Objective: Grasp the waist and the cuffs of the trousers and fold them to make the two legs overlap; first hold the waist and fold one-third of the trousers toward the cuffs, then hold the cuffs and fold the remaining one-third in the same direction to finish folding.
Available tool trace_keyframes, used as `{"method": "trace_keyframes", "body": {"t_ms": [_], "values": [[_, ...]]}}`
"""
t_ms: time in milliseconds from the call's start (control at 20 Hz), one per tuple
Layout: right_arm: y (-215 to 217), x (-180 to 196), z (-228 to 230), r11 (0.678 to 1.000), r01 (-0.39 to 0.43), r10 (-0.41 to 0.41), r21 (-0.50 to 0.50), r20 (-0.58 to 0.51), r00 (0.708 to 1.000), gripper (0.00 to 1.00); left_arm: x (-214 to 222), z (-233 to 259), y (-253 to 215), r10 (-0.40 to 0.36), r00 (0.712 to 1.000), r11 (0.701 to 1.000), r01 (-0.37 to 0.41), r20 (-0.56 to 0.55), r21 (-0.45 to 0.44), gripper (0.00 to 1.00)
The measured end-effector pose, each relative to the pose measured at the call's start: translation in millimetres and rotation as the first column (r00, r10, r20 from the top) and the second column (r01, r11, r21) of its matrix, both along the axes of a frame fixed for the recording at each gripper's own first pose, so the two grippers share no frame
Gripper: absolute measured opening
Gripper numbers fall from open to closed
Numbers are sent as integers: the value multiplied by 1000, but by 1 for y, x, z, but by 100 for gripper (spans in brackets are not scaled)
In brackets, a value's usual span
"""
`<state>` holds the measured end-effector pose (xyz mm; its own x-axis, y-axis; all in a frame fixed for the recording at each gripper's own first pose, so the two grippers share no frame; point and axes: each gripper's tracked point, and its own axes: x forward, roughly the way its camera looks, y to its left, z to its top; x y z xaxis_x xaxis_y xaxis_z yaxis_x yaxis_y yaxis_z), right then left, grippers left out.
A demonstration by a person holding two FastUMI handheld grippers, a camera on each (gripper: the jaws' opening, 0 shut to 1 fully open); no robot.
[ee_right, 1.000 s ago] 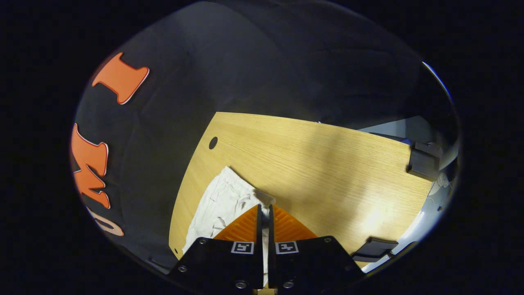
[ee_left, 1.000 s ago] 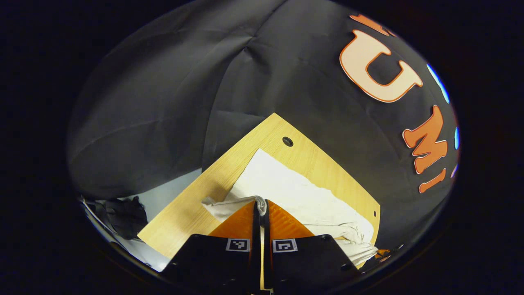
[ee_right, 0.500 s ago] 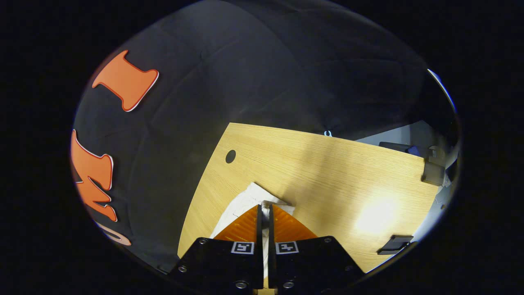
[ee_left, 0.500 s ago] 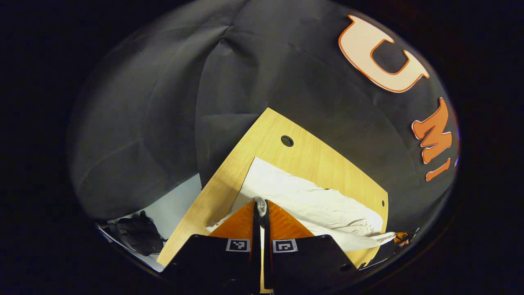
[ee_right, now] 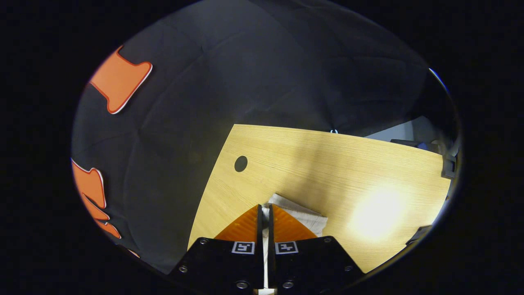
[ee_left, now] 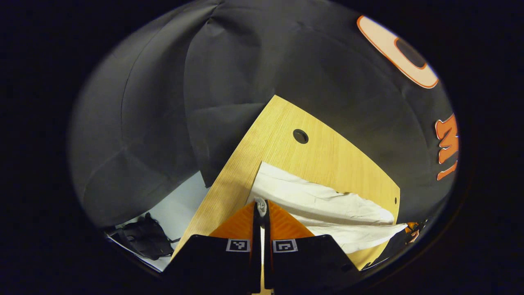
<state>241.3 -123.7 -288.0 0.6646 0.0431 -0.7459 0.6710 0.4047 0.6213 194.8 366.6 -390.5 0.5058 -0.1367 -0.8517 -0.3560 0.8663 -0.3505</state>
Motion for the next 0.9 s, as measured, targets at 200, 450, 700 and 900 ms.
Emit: {"method": "trace_keyframes", "body": {"t_ms": [200,450,700,900], "values": [[11,30,-12,1000,-13,13,7,-15,1000,4,9,-18,-1,9,999,999,-11,-50,-45,7],[21,50,-27,998,-5,8,58,-48,999,4,20,-24,5,70,997,992,-74,-40,-98,7],[25,61,-23,985,37,-37,168,-1,999,4,37,-25,14,134,991,989,-135,-11,-55,14],[20,65,-11,979,57,-77,196,93,993,9,41,-19,31,230,973,973,-229,23,-40,19]]}}
